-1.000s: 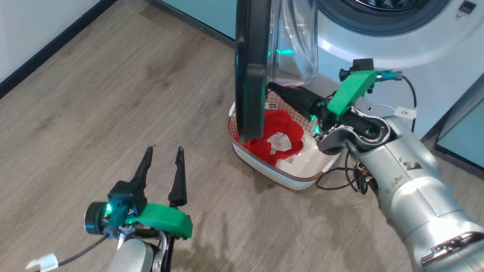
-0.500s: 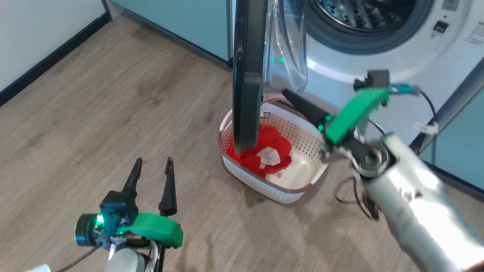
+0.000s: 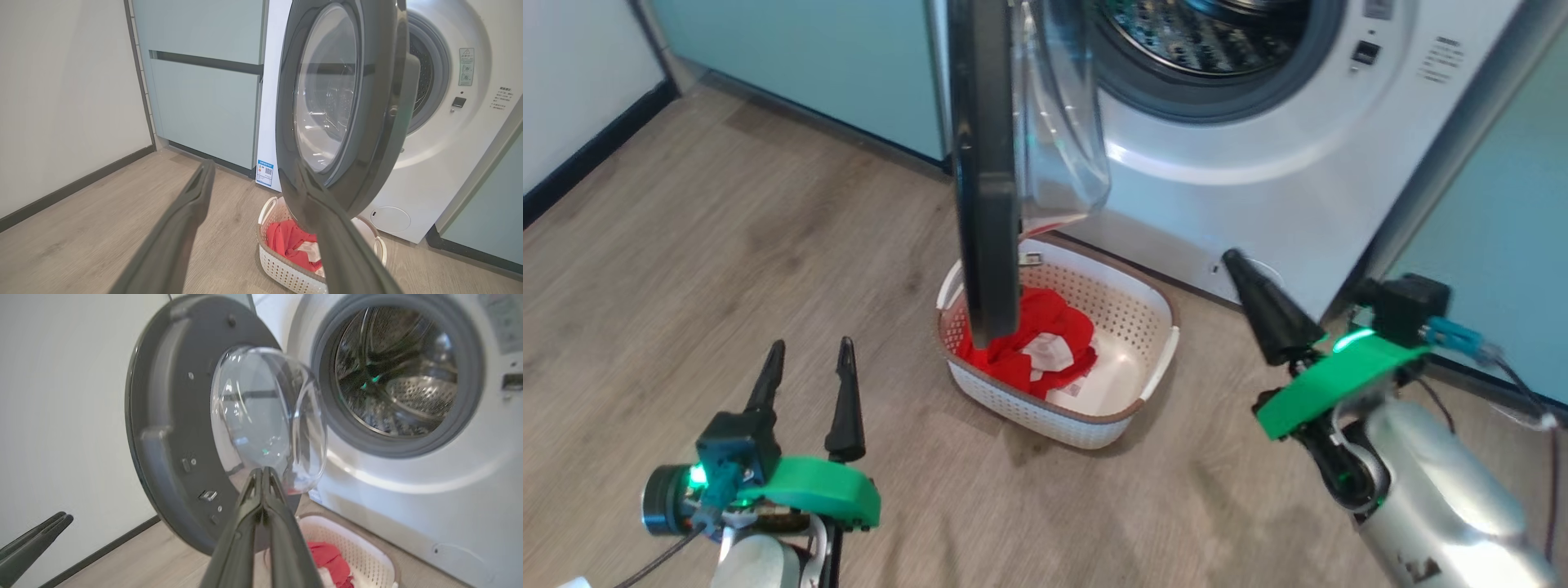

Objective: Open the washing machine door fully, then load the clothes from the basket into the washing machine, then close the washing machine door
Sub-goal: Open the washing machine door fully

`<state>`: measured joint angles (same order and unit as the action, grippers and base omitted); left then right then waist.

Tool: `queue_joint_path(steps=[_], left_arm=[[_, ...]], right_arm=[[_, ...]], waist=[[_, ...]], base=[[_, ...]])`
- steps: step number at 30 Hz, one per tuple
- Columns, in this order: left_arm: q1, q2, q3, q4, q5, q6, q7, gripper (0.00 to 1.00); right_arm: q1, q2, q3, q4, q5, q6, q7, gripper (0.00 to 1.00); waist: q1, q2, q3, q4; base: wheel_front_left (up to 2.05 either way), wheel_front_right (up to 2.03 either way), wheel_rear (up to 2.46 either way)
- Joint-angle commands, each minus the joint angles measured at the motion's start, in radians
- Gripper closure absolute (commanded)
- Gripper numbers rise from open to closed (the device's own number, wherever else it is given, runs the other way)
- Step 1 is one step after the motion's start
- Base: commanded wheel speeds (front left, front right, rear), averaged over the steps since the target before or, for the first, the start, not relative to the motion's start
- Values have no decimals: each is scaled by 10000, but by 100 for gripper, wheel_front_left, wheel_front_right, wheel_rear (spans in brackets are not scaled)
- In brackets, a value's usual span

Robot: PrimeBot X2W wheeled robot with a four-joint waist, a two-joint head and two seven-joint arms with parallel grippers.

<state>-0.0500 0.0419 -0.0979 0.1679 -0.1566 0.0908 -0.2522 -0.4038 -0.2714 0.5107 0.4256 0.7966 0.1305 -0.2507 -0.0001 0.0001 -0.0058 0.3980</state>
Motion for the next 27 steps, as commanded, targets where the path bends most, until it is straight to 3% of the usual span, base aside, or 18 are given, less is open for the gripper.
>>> queue_joint_path(steps=[1, 7, 11, 18, 19, 20, 21, 27], left_arm=[[-398, 83, 342, -355, 128, -19, -95, 0], [-403, 83, 375, -531, 208, -245, -95, 0], [-385, 83, 454, -593, 183, -205, -95, 0], [-400, 83, 382, -502, 79, -254, -95, 0], [-388, 83, 316, -452, 140, -310, -95, 0], [-388, 83, 284, -436, 179, -320, -95, 0], [-396, 83, 272, -435, 162, -316, -95, 0], [-434, 83, 291, -538, 96, -328, -95, 0]], right_arm=[[90, 132, -152, -450, -322, 2, -104, 100], [1685, 1315, -2817, -1925, -2728, 2, -108, 100], [2240, 1720, -3470, -2338, -3772, 2, -109, 100], [2714, 2117, -4027, -2574, -4238, 2, -109, 100], [2725, 2138, -4125, -2583, -4291, 2, -110, 69], [2726, 2155, -4235, -2625, -4375, 2, -110, 17], [2738, 2171, -4292, -2639, -4404, 2, -110, 0], [2701, 2206, -4329, -2694, -4387, 2, -110, 0]], waist=[[1, -1, 19, -176], [1, -1, 229, -448], [1, -1, 309, -585], [1, -1, 474, -696], [1, -1, 492, -706], [1, -1, 514, -710], [1, -1, 533, -710], [1, -1, 602, -714]], base=[[0, 0, 0], [0, 0, 0], [0, 0, 0], [0, 0, 0], [0, 0, 0], [0, 0, 0], [0, 0, 0], [0, 0, 0]])
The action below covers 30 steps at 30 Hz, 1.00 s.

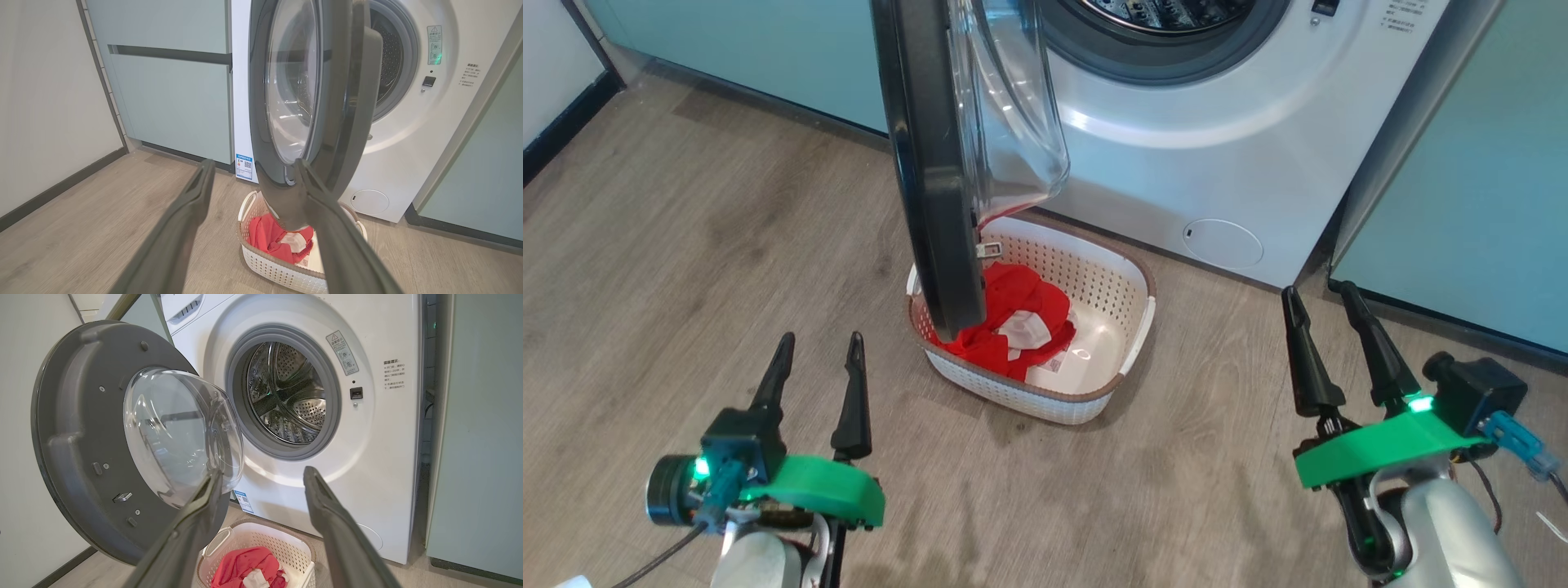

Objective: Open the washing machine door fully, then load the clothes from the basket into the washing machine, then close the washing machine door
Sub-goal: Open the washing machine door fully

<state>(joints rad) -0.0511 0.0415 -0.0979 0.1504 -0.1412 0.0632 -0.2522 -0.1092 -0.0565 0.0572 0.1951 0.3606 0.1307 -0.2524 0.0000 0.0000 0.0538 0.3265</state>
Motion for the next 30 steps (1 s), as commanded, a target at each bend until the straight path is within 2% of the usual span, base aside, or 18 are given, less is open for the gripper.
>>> queue_joint_path(steps=[1, 7, 18, 30], left_arm=[[-425, 87, 292, -388, -48, -64, -95, 0], [-406, 87, 122, -521, 499, -193, -95, 0], [-373, 87, 42, -809, 440, -16, -95, 0], [-404, 87, -33, -711, 331, -126, -95, 0]], right_arm=[[-253, 57, 208, -399, 3, 0, -93, 0], [-281, 60, 310, -307, 153, 0, -93, 0], [-313, 61, 422, -94, 105, 0, -93, 0], [-353, 62, 456, -42, -7, 0, -93, 0]], waist=[[0, 0, 9, 0], [0, 0, -7, -29], [0, 0, -10, -83], [0, 0, 42, -146]], base=[[0, 0, 0], [0, 0, 0], [0, 0, 0], [0, 0, 0]])
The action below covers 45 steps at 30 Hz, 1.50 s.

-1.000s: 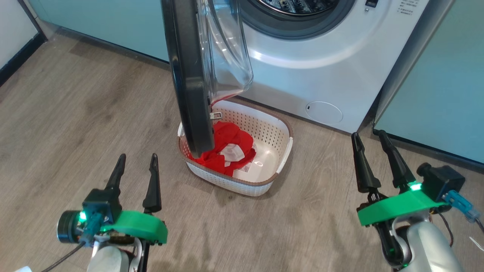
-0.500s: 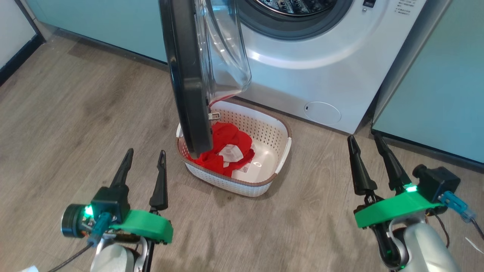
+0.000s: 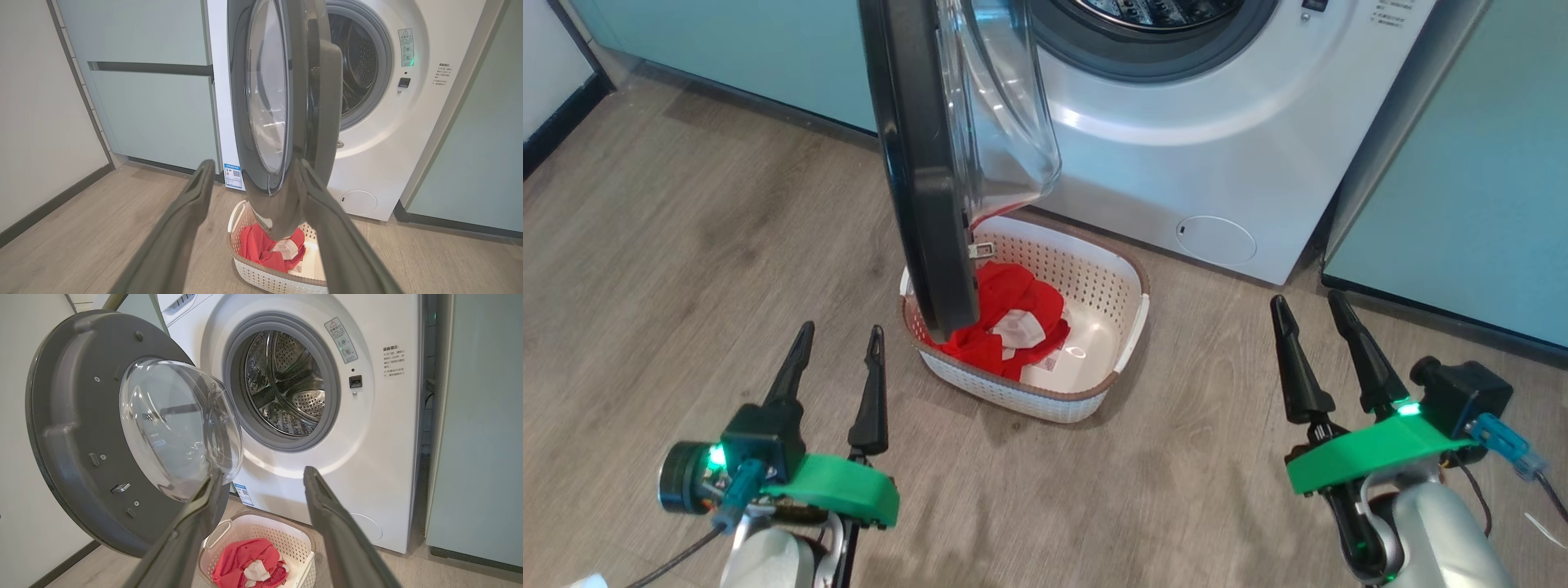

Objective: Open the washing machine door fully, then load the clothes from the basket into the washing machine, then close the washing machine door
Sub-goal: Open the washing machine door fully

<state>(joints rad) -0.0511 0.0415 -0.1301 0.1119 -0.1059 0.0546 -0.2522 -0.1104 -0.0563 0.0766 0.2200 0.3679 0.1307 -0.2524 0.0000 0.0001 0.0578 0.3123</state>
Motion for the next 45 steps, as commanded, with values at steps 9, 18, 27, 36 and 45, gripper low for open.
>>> queue_joint_path(steps=[9, 18, 27, 36, 45], left_arm=[[-499, 87, 344, -420, -36, -14, -95, 100], [-1325, 87, 870, -1587, -244, 502, -95, 100], [-3160, 87, 1335, -3036, -477, 720, -95, 100], [-4196, 87, 48, -3136, -192, 487, -95, 100], [-3686, 87, -1092, -1404, -985, 196, -95, 100]], right_arm=[[-384, 60, 238, -299, -137, 0, -93, 0], [-624, 60, 342, -445, -452, 0, -93, 0], [-1058, -47, 567, -491, -639, 0, -93, 0], [-1353, -162, 718, -388, -615, 0, -93, 0], [-1412, -118, 817, -305, -611, 0, -93, 0]], waist=[[0, -1, 118, -87], [0, -1, 679, -58], [0, -1, 1458, -262], [0, -1, 1877, -705], [0, -1, 1964, -969]], base=[[0, 0, 0], [0, 0, 0], [0, 0, 0], [0, 0, 0], [0, 0, 0]])
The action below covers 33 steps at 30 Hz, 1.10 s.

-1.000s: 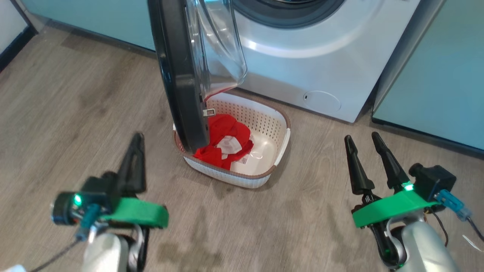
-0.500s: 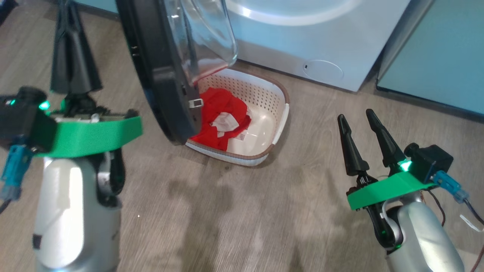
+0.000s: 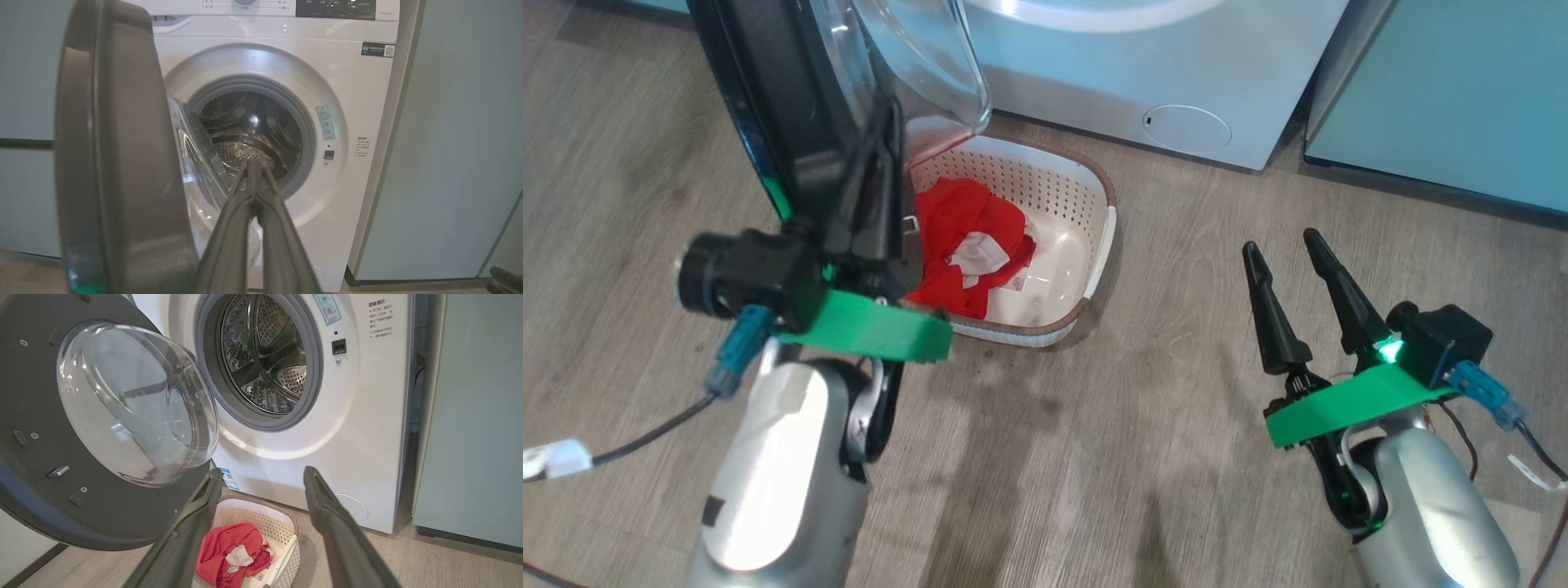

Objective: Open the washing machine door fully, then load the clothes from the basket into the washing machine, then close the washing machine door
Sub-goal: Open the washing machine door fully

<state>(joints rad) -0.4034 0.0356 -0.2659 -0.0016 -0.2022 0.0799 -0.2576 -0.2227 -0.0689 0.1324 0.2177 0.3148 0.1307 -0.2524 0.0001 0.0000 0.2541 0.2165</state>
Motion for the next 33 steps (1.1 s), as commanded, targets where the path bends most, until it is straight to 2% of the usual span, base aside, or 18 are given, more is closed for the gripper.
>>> queue_joint_path(steps=[1, 6, 13, 24, 33], left_arm=[[-113, 146, 204, -39, -98, -101, -42, 100], [46, 146, 0, 1118, -390, -251, -42, 100], [-43, 146, 154, 2490, -469, -146, -42, 100], [-108, 146, 692, 2723, -720, 12, -42, 100], [56, 146, 1732, 2581, -735, 52, -42, 100]], right_arm=[[-288, 14, 264, -281, -78, 0, -93, 0], [-236, 31, 275, -250, -87, 0, -93, 0], [-207, 68, 352, -285, -95, 0, -93, 0], [-210, -88, 329, -260, -179, 0, -93, 0], [-163, -282, 398, -168, -292, 0, -93, 0]], waist=[[-1, 0, 1, -22], [-1, 0, -45, -29], [-1, 0, -38, 129], [-1, 0, 177, 740], [-1, 0, 285, 1538]], base=[[0, 0, 0], [0, 0, 0], [0, 0, 0], [0, 0, 0], [0, 0, 0]])
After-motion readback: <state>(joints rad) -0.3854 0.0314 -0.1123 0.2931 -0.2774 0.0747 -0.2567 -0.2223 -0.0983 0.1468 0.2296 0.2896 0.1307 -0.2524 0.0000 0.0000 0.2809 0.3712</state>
